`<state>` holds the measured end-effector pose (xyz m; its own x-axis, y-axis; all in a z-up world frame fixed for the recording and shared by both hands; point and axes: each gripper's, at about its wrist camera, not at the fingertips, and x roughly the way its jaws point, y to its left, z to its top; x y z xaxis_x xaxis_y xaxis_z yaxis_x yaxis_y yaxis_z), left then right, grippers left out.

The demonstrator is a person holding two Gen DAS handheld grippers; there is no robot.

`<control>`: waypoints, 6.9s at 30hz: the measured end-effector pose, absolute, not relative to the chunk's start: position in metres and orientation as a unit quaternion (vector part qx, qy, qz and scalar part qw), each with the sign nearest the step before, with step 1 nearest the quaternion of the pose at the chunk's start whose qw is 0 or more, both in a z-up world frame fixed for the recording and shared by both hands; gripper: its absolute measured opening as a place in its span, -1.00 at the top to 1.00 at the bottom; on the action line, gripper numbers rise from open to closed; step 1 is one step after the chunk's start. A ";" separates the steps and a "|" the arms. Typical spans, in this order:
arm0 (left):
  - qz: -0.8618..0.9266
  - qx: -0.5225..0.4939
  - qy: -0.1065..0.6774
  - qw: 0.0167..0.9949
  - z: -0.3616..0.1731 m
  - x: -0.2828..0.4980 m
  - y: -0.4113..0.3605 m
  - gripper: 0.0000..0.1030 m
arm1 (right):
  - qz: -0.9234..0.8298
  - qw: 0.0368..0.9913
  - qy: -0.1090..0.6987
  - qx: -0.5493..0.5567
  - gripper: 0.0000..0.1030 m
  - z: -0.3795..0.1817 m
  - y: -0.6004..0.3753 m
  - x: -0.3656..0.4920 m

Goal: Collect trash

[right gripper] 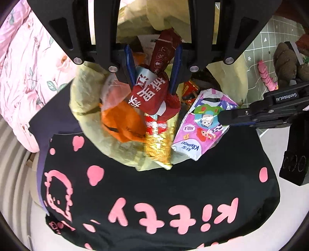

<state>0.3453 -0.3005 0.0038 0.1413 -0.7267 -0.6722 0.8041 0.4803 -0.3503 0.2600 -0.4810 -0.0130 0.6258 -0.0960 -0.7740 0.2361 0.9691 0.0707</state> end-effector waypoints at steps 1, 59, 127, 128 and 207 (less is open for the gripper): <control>-0.511 0.043 0.417 0.751 0.004 0.345 -0.301 0.87 | -0.095 0.898 0.420 0.085 0.39 -0.012 -0.482 0.258; -0.054 -0.109 0.386 0.915 -0.060 0.259 0.156 0.28 | 0.320 0.870 0.366 -0.081 -0.02 -0.063 -0.098 0.389; -0.135 -0.062 0.477 0.867 -0.098 0.306 0.150 0.23 | 0.272 0.826 0.485 -0.089 0.51 -0.140 -0.120 0.304; -0.132 -0.061 0.474 0.868 -0.096 0.301 0.149 0.23 | 0.265 0.821 0.498 -0.090 0.60 -0.145 -0.120 0.308; -0.009 -0.072 0.494 0.867 -0.126 0.321 0.156 0.11 | 0.265 0.826 0.491 -0.083 0.77 -0.113 -0.146 0.276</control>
